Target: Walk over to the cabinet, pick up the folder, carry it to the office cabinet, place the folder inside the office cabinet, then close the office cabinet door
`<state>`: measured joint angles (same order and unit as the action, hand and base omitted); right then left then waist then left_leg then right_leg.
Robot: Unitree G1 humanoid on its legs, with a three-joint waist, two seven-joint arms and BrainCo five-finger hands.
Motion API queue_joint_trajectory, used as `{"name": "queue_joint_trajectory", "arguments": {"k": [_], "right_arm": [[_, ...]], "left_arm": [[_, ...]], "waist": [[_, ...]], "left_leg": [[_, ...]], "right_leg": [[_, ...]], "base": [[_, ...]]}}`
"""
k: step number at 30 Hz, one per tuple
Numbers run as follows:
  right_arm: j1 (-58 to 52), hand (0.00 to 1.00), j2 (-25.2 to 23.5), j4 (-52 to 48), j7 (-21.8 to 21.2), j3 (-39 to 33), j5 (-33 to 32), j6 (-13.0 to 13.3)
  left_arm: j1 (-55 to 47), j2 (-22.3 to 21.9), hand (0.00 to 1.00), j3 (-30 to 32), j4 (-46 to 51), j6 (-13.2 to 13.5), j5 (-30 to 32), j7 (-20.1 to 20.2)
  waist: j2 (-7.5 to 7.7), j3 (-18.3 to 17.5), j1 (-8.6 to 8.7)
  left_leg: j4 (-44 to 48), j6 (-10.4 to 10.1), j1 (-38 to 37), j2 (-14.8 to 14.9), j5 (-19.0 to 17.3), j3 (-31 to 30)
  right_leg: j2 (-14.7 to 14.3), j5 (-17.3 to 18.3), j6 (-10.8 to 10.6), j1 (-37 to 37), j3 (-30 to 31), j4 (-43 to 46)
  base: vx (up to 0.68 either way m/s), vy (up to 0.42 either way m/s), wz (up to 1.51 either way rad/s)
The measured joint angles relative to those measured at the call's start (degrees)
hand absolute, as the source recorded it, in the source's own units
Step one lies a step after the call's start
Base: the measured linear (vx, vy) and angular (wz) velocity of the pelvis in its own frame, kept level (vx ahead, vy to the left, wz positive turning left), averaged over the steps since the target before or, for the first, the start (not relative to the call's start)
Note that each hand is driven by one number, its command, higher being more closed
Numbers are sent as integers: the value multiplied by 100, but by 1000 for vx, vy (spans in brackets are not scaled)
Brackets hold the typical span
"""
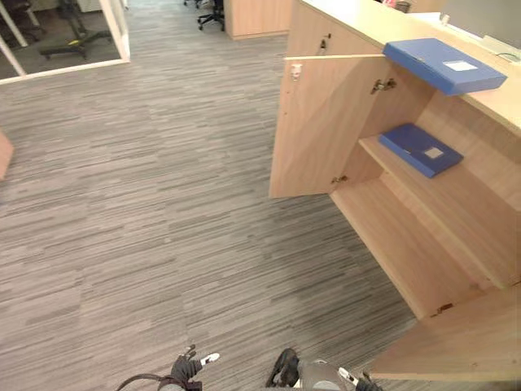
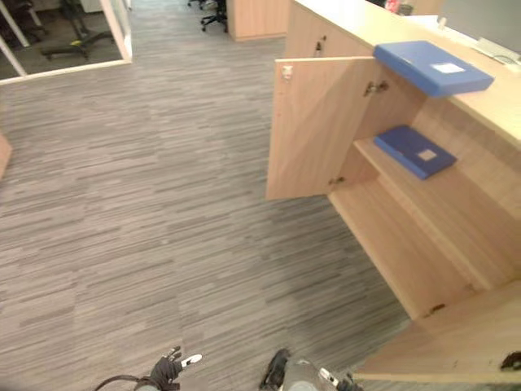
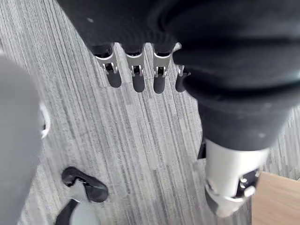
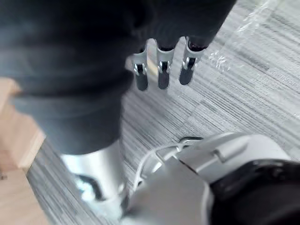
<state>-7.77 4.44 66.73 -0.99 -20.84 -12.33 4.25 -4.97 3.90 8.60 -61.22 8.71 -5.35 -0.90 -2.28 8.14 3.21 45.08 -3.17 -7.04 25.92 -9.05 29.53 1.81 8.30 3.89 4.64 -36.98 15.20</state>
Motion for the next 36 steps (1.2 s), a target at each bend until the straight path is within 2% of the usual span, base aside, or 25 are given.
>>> {"name": "queue_joint_trajectory", "arguments": {"k": [1, 2, 4, 7, 8, 10, 11, 13, 14, 15, 16, 17, 18, 19, 20, 23, 25, 26, 28, 29, 30, 32, 34, 35, 36], "right_arm": [[-54, 0, 30, 90, 2, 1, -2, -31], [-83, 0, 28, 112, 2, 5, -3, -40], [-87, 0, 31, 198, 4, 13, 3, -69], [-52, 0, 81, 278, 25, 87, 9, -86], [80, 0, 96, 277, 47, 258, 8, -76], [228, 0, 91, 259, 53, 447, 4, -6], [277, 0, 93, 259, 54, 500, 3, 20], [284, 0, 85, 231, 53, 521, 11, 21], [275, 0, 85, 194, 55, 518, 11, 25], [307, 0, 41, 150, 47, 524, 10, 24], [448, 0, -37, 102, 50, 522, 13, 1], [532, 0, -48, 102, 69, 528, 4, -20], [648, 0, -110, 121, 120, 540, 4, -39], [701, 0, -136, 156, 104, 534, 14, -38], [769, 0, -151, 142, 105, 453, 52, 24], [748, 0, -133, 128, 97, 337, 54, 61], [735, 0, -128, 110, 105, 42, 54, 66], [685, 0, -126, 107, 108, -92, 50, 80], [680, 0, -127, 101, 107, -307, 51, 79], [653, 0, -165, 96, 106, -434, 47, 42], [547, 0, -194, 46, 107, -553, 13, 9], [516, 0, -134, 24, 110, -669, 19, -34], [503, 0, -138, 32, 108, -861, 6, -71], [468, 0, -175, 36, 107, -971, 2, -87], [332, 0, -258, 26, 116, -1150, 6, -107]], "left_arm": [[-33, -10, 0, 214, 38, -7, -209, -23], [-54, -9, 0, 296, 93, -8, -249, -40], [-79, -3, 0, 401, 200, 1, -336, -93], [-101, -7, 0, 453, 402, 72, -468, -181], [-108, -31, 0, 492, 441, 111, -576, -225], [-131, -50, 0, 577, 440, 136, -677, -270], [-141, -61, 0, 578, 439, 151, -721, -301], [-125, -52, 0, 580, 428, 152, -722, -326], [-77, -39, 0, 572, 372, 166, -745, -330], [-49, 5, 0, 560, 311, 172, -773, -338], [-59, 79, 0, 553, 227, 183, -781, -347], [-59, 112, 0, 535, 218, 173, -766, -344], [-65, 178, 0, 395, 201, 125, -707, -330], [-73, 198, 0, 308, 203, 117, -642, -318], [-92, 231, 0, 231, 186, 115, -529, -304], [-178, 300, 0, 65, 71, 108, -283, -262], [-163, 285, 0, -9, -56, 72, -164, -228], [-135, 300, 0, -72, -113, 70, -117, -210], [-101, 299, 0, -90, -130, 67, -41, -200], [-99, 298, 0, -82, -130, 55, 21, -202], [-104, 288, 0, -81, -127, 49, 60, -201], [-88, 80, 0, -70, -81, 76, 84, -196], [79, -139, 0, -72, -67, 79, 90, -194], [80, -201, 0, -68, -66, 78, 94, -193], [23, -246, 0, 2, 44, 95, 105, -147]], "waist": [[2, 3, -76], [12, 5, -97], [94, 20, -128], [142, 26, -245], [171, 44, -298], [228, 47, -338], [221, 41, -371], [244, 37, -408], [235, 40, -408], [301, 51, -466], [436, 16, -528], [506, 16, -547], [525, 25, -545], [481, 48, -529], [374, 73, -527], [272, 37, -485], [252, 45, -424], [246, 42, -381], [234, 61, -376], [241, 70, -372], [240, 51, -337], [65, -59, -295], [-5, -56, -161], [3, -57, -147], [33, -73, -120]], "left_leg": [[1227, 59, 438, 323, -35, -205], [1624, 65, 632, 357, -94, -304], [1919, 31, 1230, 154, -342, -564], [868, -15, 2016, -451, -615, -945], [-752, -108, 2238, -1001, -564, -1727], [-2615, -337, 2216, -1576, -286, -3166], [-2764, -336, 2218, -1642, -61, -3434], [-2493, -304, 2170, -1770, 402, -3415], [-2300, -266, 2084, -1791, 551, -3129], [-2284, -144, 1915, -1873, 394, -2891], [-2477, -6, 1569, -2060, 260, -2528], [-2586, 67, 1368, -2177, 229, -2367], [-2737, 207, 961, -2381, 149, -2231], [-2820, 297, 750, -2439, 96, -2201], [-3073, 421, 259, -2507, 19, -2136], [-3700, 428, -433, -2466, 15, -1979], [-3922, 428, -614, -2454, 15, -1921], [-4030, 419, -607, -2415, 10, -1834], [-4140, 309, -688, -2331, -54, -1634], [-4157, 175, -827, -2287, -135, -1506], [-4184, 30, -1026, -2247, -224, -1387], [-4197, -143, -1121, -2029, -223, -1136], [-3971, -241, -1090, -1846, -177, -953], [-3676, -294, -1042, -1750, -209, -918], [-2506, -454, -745, -1461, -317, -852]], "right_leg": [[-295, 36, 49, -292, 215, -243], [-396, 61, 63, -420, 320, -343], [-538, 135, 47, -709, 619, -568], [-570, 89, 55, -1118, 1137, -871], [-519, 98, 27, -1378, 1548, -1030], [-391, 233, -212, -1551, 1998, -1099], [-335, 312, -337, -1617, 2145, -1083], [-128, 470, -599, -1719, 2319, -932], [121, 610, -831, -1634, 2342, -452], [407, 681, -953, -1336, 2333, 257], [943, 663, -810, -899, 2021, 1401], [1265, 579, -600, -765, 1704, 1889], [1873, 269, -126, -735, 909, 2660], [2127, 185, -32, -736, 632, 2984], [2387, 355, -187, -734, 306, 3602], [2208, 629, -376, -465, -140, 3379], [2134, 643, -421, -207, -416, 2740], [2028, 588, -452, -4, -659, 2059], [1764, 141, -387, 242, -982, 948], [1543, -346, -278, 257, -1032, 366], [1424, -1043, 31, 187, -978, 129], [1176, -863, 66, 186, -973, 155], [968, -643, 54, 140, -920, 159], [872, -581, 24, 55, -883, 98], [605, -509, -56, -155, -811, -164]], "base": [[474, -324, -90], [461, -222, -92], [381, -105, -73], [344, -8, -101], [489, 120, -137], [481, 208, -139], [470, 279, -105], [508, 347, -76], [487, 385, -76], [541, 483, -106], [326, 334, -91], [406, 402, -79], [330, 307, -38], [450, 416, -27], [336, 310, -9], [278, 237, -17], [227, 73, -15], [295, -34, -19], [340, -81, -37], [317, -125, -45], [306, -121, -43], [264, -99, -44], [277, -153, -32], [273, -248, -35], [233, -269, -63]]}}
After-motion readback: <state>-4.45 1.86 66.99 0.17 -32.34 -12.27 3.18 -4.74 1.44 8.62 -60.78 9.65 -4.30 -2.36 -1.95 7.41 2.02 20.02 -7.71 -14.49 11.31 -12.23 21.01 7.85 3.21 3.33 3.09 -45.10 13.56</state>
